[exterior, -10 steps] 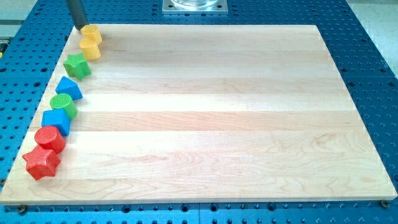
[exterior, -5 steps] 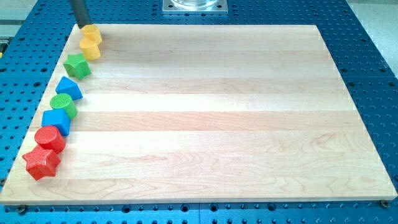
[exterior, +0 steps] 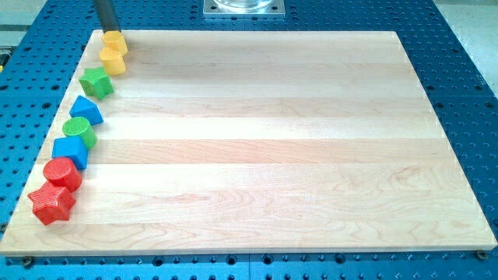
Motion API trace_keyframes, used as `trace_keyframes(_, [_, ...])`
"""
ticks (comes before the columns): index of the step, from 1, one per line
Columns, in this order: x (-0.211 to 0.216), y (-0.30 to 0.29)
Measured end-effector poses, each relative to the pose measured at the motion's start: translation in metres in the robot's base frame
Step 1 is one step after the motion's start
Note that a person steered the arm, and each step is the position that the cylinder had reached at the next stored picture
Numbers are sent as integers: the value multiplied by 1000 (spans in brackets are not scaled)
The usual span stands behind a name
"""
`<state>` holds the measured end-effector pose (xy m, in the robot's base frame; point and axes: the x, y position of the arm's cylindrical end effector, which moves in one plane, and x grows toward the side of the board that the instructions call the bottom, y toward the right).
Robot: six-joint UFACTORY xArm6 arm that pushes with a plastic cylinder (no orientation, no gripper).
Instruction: Separate the hexagon from the row
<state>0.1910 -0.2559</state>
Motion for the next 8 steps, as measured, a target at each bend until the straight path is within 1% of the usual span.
trace_keyframes(1, [2, 1])
trace_keyframes(2, [29, -16])
trace_keyframes(3, [55, 1])
trace_keyframes(4, [76, 54])
trace_keyframes(5, [82, 99])
trace_keyframes(6, [33, 71])
trace_keyframes(7, [36, -19])
trace_keyframes(8, [86, -37])
